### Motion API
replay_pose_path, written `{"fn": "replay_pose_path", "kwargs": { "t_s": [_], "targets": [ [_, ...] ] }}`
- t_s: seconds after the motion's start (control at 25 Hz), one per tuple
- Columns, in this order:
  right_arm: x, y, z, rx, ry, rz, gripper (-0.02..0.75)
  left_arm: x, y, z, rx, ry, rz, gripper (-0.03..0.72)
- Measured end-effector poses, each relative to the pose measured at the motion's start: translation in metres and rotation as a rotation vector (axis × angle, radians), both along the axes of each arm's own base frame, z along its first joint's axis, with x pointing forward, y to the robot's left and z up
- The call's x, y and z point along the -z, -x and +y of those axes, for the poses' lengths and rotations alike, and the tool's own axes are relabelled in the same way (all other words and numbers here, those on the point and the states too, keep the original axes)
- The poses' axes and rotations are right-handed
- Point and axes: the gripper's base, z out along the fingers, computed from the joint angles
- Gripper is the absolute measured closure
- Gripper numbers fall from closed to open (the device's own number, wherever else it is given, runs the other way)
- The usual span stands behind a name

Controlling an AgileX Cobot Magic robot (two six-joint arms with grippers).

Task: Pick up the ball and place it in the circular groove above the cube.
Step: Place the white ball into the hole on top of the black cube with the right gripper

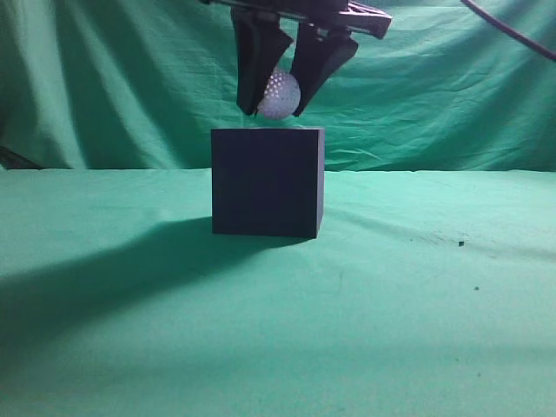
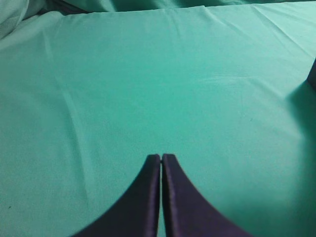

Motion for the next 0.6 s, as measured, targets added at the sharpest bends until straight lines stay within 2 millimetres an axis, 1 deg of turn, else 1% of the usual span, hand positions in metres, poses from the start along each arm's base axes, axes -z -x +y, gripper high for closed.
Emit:
{"fn": "replay_pose_path", "kwargs": {
  "t_s": [0.12, 0.16, 0.24, 0.28, 0.32, 0.4, 0.44, 0.48, 0.56, 0.6],
  "targets": [
    [0.004, -0.002, 0.001, 0.0, -0.001, -0.001, 0.307, 0.0, 0.0, 0.0, 0.0, 0.0, 0.0, 0.688],
    [0.004, -0.002, 0.002, 0.0, -0.004, -0.005, 0.254, 0.0, 0.0, 0.0, 0.0, 0.0, 0.0, 0.688],
    [0.0, -0.004, 0.003, 0.0, -0.011, -0.013, 0.163, 0.0, 0.0, 0.0, 0.0, 0.0, 0.0, 0.688],
    [-0.004, -0.005, 0.004, 0.0, -0.017, -0.021, 0.144, 0.0, 0.0, 0.0, 0.0, 0.0, 0.0, 0.688],
    [-0.008, -0.005, 0.005, 0.002, -0.019, -0.021, 0.154, 0.0, 0.0, 0.0, 0.0, 0.0, 0.0, 0.688],
    [-0.024, -0.005, 0.004, 0.003, -0.019, -0.019, 0.154, 0.0, 0.0, 0.0, 0.0, 0.0, 0.0, 0.688],
    [-0.033, -0.003, 0.003, 0.002, -0.01, -0.008, 0.199, 0.0, 0.0, 0.0, 0.0, 0.0, 0.0, 0.688],
    [-0.043, 0.0, 0.0, 0.004, 0.001, 0.007, 0.267, 0.0, 0.0, 0.0, 0.0, 0.0, 0.0, 0.688],
    [-0.066, 0.008, -0.007, 0.005, 0.017, 0.027, 0.435, 0.0, 0.0, 0.0, 0.0, 0.0, 0.0, 0.688],
    [-0.075, 0.014, -0.012, 0.006, 0.03, 0.044, 0.54, 0.0, 0.0, 0.0, 0.0, 0.0, 0.0, 0.688]
  ]
}}
